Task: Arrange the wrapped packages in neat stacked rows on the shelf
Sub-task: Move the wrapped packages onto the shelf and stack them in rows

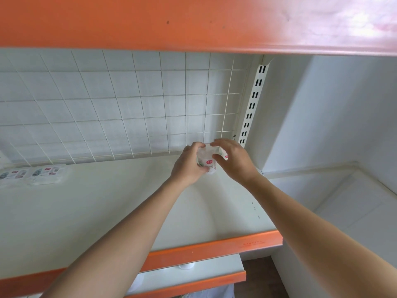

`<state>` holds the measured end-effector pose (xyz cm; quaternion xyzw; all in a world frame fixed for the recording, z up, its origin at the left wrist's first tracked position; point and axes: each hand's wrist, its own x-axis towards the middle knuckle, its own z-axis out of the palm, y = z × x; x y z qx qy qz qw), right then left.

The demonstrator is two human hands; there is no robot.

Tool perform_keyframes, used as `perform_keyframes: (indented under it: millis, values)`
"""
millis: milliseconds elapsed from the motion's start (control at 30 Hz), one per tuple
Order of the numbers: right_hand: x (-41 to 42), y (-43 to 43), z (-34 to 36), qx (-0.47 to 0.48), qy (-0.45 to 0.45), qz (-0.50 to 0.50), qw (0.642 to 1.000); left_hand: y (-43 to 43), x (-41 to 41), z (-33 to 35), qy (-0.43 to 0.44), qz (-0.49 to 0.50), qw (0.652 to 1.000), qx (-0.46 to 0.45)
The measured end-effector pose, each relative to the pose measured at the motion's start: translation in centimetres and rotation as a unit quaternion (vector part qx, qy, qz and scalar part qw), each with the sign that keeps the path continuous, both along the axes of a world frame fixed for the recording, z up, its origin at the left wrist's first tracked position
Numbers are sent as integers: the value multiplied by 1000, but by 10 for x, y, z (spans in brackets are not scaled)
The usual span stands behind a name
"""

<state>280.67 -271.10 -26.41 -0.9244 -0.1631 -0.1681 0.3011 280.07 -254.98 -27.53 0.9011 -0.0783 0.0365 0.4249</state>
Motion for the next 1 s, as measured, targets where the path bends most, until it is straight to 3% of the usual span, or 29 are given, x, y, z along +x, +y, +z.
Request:
perform_keyframes:
  millis: [133, 267, 533, 700, 1000]
  values:
    - [-2, -17, -8, -113, -11, -57, 992, -10, 6, -8, -29, 29, 997, 66]
    - [-2, -35, -14, -219, 87, -89, 968, -18, 13, -17, -57, 20, 991, 119]
    - [1, -43, -22, -193, 102, -70, 973, -23, 17, -25, -92, -21, 983, 160]
    - [5, -44, -25, -164, 86, -69, 980, -24, 16, -25, -207, -39, 951, 226]
    - [7, -46, -22, -145, 112, -69, 981, -28, 22, -21, -118, -45, 961, 245]
